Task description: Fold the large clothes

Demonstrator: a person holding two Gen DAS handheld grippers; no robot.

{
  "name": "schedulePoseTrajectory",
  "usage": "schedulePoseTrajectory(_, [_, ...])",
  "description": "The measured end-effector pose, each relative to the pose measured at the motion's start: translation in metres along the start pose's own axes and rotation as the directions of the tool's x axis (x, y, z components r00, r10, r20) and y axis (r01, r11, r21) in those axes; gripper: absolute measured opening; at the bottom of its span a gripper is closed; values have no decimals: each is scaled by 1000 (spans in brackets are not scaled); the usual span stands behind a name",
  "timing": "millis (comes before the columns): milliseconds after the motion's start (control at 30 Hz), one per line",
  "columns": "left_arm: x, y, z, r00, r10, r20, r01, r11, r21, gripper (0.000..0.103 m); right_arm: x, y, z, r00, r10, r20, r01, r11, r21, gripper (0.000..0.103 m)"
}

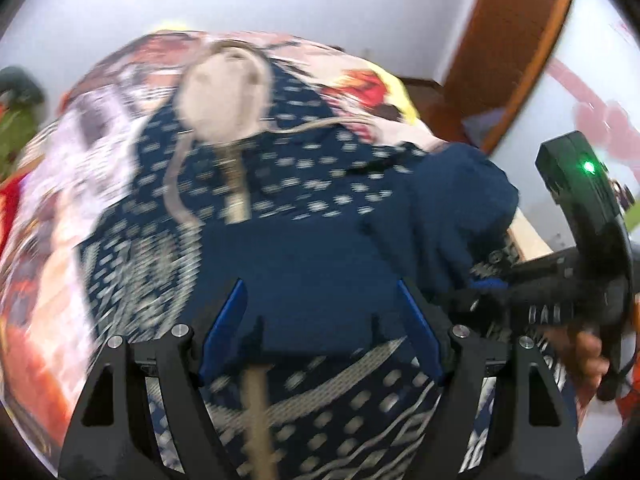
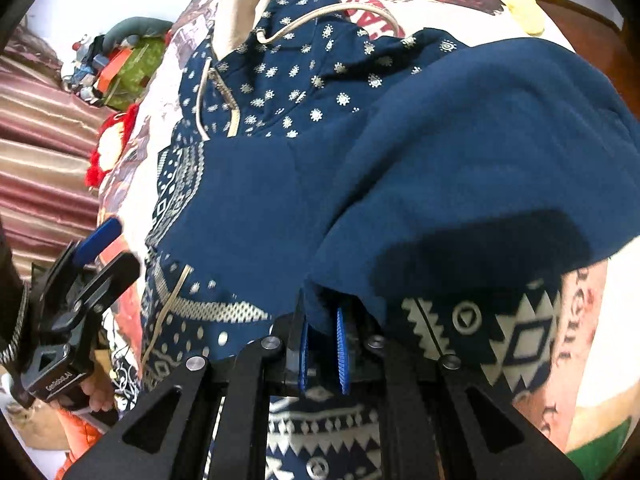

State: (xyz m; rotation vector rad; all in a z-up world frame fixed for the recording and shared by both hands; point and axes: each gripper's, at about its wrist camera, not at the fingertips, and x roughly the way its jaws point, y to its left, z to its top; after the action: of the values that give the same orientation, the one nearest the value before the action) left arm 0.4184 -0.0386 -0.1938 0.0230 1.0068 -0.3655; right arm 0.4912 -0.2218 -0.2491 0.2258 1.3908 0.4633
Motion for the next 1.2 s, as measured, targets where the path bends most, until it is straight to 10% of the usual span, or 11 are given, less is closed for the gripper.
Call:
schedulePoseTrajectory(233, [87, -25, 23, 973, 48, -225, -43, 999, 28, 76, -6, -13, -9, 997, 70, 24, -70, 997, 27, 8])
schedulePoseTrajectory(400, [96, -17, 21, 974, 52, -220, -52, 999, 7, 90, -15, -11, -16, 999, 37, 9, -36, 998, -55, 8])
schedulePoseTrajectory(733, [62, -4, 27, 969, 173, -177, -181, 983, -27, 80, -79, -43, -55, 994, -51, 101, 58, 996, -64, 8])
schedulePoseTrajectory(967, [19, -93, 55, 996, 93, -16, -88, 979, 182, 80, -133, -81, -79, 924, -279, 260, 287, 958, 7, 8])
schedulePoseTrajectory(1200, [71, -185, 67, 995, 14, -104, 23, 939, 344, 80, -114, -119, -73, 908, -367, 201, 366, 929, 46, 8])
